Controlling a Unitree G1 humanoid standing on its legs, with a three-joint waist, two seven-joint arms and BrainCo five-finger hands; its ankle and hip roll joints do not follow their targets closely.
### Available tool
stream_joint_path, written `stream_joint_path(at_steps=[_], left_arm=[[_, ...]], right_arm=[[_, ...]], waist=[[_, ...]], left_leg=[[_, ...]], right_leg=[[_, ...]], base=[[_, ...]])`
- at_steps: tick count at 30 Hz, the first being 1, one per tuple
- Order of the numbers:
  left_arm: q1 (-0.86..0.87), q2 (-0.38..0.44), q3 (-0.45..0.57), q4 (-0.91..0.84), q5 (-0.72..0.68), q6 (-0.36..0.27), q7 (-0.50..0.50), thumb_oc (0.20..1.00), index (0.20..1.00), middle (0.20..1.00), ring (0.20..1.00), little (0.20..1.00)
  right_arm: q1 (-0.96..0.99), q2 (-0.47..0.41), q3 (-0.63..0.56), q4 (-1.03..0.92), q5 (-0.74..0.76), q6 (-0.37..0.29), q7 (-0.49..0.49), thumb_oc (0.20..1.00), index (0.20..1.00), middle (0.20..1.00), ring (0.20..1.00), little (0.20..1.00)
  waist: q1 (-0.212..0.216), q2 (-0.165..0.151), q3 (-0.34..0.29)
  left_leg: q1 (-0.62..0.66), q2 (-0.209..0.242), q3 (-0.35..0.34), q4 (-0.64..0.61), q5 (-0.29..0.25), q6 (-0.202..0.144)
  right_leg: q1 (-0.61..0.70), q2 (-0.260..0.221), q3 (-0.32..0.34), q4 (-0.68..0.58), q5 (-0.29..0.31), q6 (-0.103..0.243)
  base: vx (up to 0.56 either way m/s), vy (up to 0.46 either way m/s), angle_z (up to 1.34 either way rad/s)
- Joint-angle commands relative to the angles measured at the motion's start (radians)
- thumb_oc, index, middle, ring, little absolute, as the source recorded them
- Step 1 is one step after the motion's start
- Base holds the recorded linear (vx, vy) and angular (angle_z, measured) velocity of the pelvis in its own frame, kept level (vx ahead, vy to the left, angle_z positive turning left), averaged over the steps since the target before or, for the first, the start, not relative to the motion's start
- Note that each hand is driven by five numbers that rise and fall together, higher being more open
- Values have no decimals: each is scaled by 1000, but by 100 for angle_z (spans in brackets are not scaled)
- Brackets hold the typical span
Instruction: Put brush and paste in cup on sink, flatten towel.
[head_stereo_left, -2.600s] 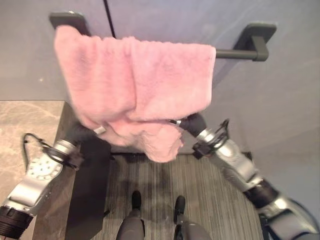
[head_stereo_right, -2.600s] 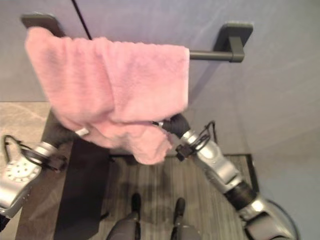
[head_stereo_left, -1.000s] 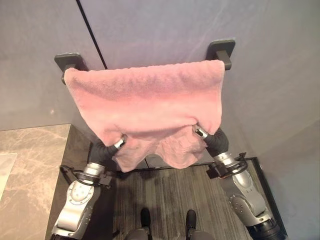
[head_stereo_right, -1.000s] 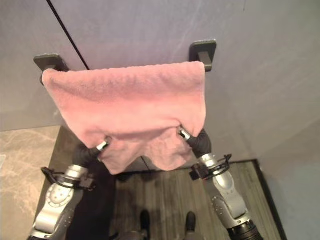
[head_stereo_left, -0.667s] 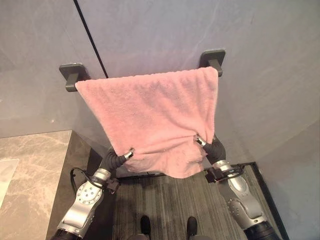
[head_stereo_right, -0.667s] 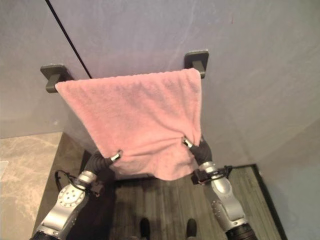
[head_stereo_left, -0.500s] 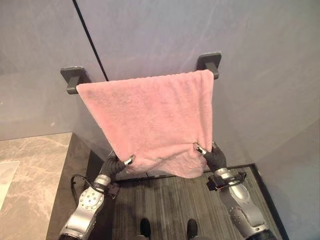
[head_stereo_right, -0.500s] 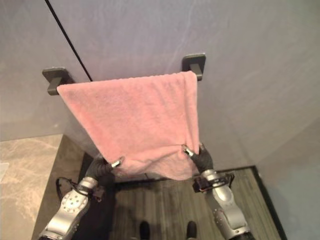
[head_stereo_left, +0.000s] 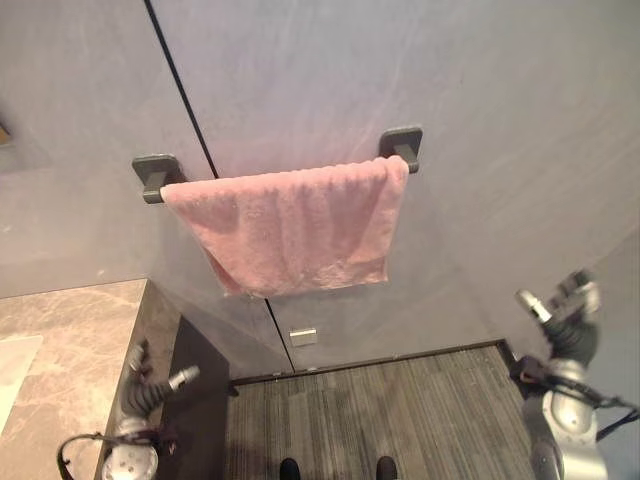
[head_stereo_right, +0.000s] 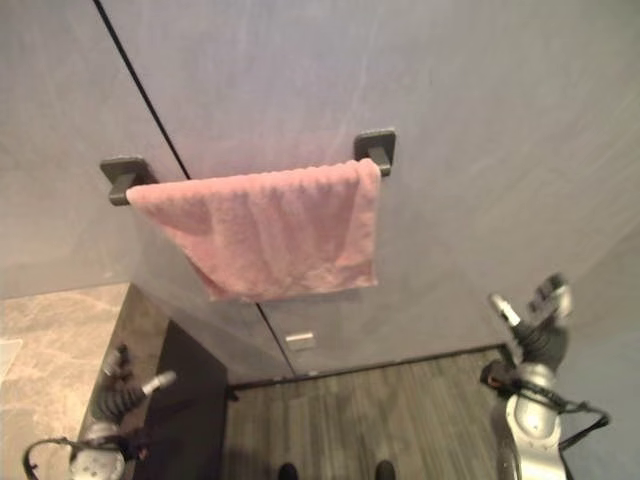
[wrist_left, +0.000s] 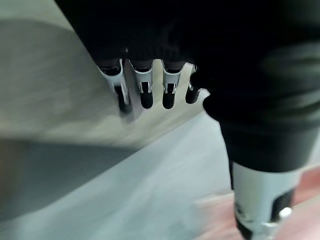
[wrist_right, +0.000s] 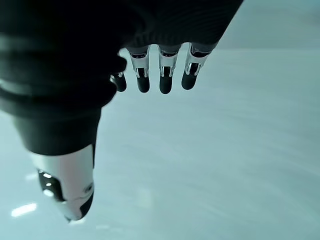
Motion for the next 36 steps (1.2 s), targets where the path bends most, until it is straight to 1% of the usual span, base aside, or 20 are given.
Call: stream_joint_path(at_steps=[1,2,3,4,5,9,11,12,13,16,17,18,19,20,23,24,25,27,35,36], left_arm=[[-124,176,120,-88,143,-130,188,1000,1000,1000,1000,1000],[-146,226,148,-129,224,-143,208,1000,1000,1000,1000,1000],[-147,224,150,-131,228,-142,209,1000,1000,1000,1000,1000],[-168,295,167,-178,314,-162,215,1000,1000,1000,1000,1000],[-175,350,183,-201,389,-159,221,1000,1000,1000,1000,1000],[-176,503,205,-280,553,-166,253,1000,1000,1000,1000,1000],[-164,531,205,-302,572,-177,250,1000,1000,1000,1000,1000],[-153,580,207,-313,599,-179,244,1000,1000,1000,1000,1000],[-154,580,207,-312,600,-178,245,1000,1000,1000,1000,1000],[-138,653,199,-311,607,-191,210,1000,1000,1000,1000,1000],[-138,653,200,-311,607,-192,211,1000,1000,1000,1000,1000],[-120,695,201,-302,612,-195,187,1000,1000,1000,1000,1000],[-106,708,198,-293,600,-199,169,1000,1000,1000,1000,1000],[-91,736,202,-275,587,-198,144,1000,1000,1000,1000,1000],[-78,753,205,-248,580,-200,124,1000,1000,1000,1000,1000],[-83,788,198,-222,593,-201,122,1000,1000,1000,1000,1000],[-83,788,198,-220,593,-202,123,1000,1000,1000,1000,1000],[-116,830,158,-188,606,-198,116,1000,1000,1000,1000,1000],[-192,940,89,-183,654,-201,102,1000,1000,1000,1000,1000],[-194,940,88,-181,654,-201,101,1000,1000,1000,1000,1000]], right_arm=[[-125,-99,21,-83,-277,-80,-68,1000,1000,1000,1000,1000],[-152,-154,30,-118,-340,-88,-52,1000,1000,1000,1000,1000],[-155,-153,32,-118,-342,-87,-53,1000,1000,1000,1000,1000],[-196,-241,47,-151,-430,-88,-36,1000,1000,1000,1000,1000],[-216,-302,61,-167,-477,-86,-23,1000,1000,1000,1000,1000],[-268,-483,131,-203,-635,-80,-16,1000,1000,1000,1000,1000],[-276,-535,158,-213,-668,-81,-2,1000,1000,1000,1000,1000],[-295,-591,188,-220,-685,-85,9,1000,1000,1000,1000,1000],[-298,-591,191,-218,-685,-85,8,1000,1000,1000,1000,1000],[-324,-665,237,-210,-688,-96,41,1000,1000,1000,1000,1000],[-327,-665,239,-208,-688,-96,41,1000,1000,1000,1000,1000],[-341,-713,257,-213,-687,-102,63,1000,1000,1000,1000,1000],[-355,-727,272,-205,-681,-104,76,1000,1000,1000,1000,1000],[-392,-769,300,-194,-672,-103,104,1000,1000,1000,1000,1000],[-449,-787,352,-162,-661,-100,117,1000,1000,1000,1000,1000],[-502,-808,397,-151,-664,-102,125,1000,1000,1000,1000,1000],[-507,-808,401,-148,-665,-102,125,1000,1000,1000,1000,1000],[-596,-819,485,-122,-670,-100,136,1000,1000,1000,1000,1000],[-801,-851,687,-82,-676,-104,177,1000,1000,1000,1000,1000],[-805,-851,690,-81,-675,-104,177,1000,1000,1000,1000,1000]], waist=[[6,-45,-18],[10,-48,-21],[9,-49,-18],[15,-53,-23],[19,-57,-27],[26,-64,-26],[27,-67,-24],[27,-69,-25],[26,-69,-25],[30,-72,-24],[29,-72,-24],[32,-75,-22],[33,-76,-21],[38,-79,-22],[39,-78,-20],[43,-79,-21],[42,-79,-20],[47,-82,-19],[47,-90,-12],[47,-89,-12]], left_leg=[[-3,45,-19,11,-27,-39],[-1,47,-18,11,-27,-42],[-4,47,-18,11,-21,-41],[-2,50,-16,11,-20,-44],[3,51,-15,11,-27,-47],[5,54,-12,11,-29,-51],[0,54,-14,11,-21,-51],[-4,55,-14,11,-21,-52],[-4,55,-14,11,-21,-52],[-8,55,-14,11,-19,-55],[-8,55,-14,11,-19,-55],[-10,56,-15,11,-19,-57],[-11,56,-15,11,-18,-57],[-11,56,-15,11,-18,-58],[-11,57,-8,11,-19,-58],[-10,57,-4,11,-20,-59],[-9,57,-4,11,-20,-59],[-12,57,-3,11,-18,-61],[-27,57,3,11,-17,-64],[-28,56,3,11,-17,-64]], right_leg=[[43,-101,-20,9,-26,77],[42,-100,-18,9,-26,78],[39,-100,-16,9,-21,77],[39,-99,-15,9,-20,79],[43,-98,-16,9,-25,80],[41,-96,-13,9,-24,83],[35,-95,-13,9,-16,83],[31,-94,-15,9,-15,86],[30,-94,-15,9,-15,86],[26,-93,-17,9,-13,88],[26,-93,-17,9,-13,88],[22,-93,-15,9,-11,90],[19,-93,-15,9,-10,91],[15,-92,-11,9,-7,93],[10,-92,-7,9,-5,95],[9,-92,-6,9,-4,95],[9,-92,-5,9,-4,96],[5,-92,-4,9,-3,98],[-14,-93,-1,9,3,103],[-15,-93,-1,9,3,103]], base=[[0,0,0],[0,0,0],[0,0,0],[0,0,0],[0,0,0],[7,-10,-5],[0,0,0],[0,0,0],[0,0,0],[0,0,0],[0,0,0],[0,0,0],[0,0,0],[0,0,0],[10,5,-1],[25,13,-5],[24,13,-5],[0,0,0],[2,1,0],[0,0,0]])
